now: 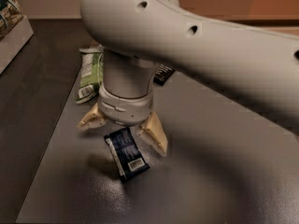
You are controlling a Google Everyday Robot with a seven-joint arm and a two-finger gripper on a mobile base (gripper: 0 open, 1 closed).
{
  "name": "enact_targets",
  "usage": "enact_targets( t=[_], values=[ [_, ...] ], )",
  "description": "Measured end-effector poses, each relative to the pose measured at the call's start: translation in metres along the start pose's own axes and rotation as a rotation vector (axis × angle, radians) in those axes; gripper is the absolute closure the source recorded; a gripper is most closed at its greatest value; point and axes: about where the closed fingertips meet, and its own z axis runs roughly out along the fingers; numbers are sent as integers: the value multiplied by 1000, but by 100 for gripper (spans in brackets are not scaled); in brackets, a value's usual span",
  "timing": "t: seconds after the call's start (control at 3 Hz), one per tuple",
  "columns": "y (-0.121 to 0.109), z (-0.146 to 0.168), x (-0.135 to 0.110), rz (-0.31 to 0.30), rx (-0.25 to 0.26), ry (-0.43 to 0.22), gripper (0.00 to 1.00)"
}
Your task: Pick rxbar blueberry
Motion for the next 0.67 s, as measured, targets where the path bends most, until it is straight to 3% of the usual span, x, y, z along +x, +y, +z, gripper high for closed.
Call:
enact_targets(
  t=[0.33,0.67],
  values=[
    [-5,11,-5,-131,-39,24,0],
    [-7,17,-3,-209,-74,54,0]
  ],
)
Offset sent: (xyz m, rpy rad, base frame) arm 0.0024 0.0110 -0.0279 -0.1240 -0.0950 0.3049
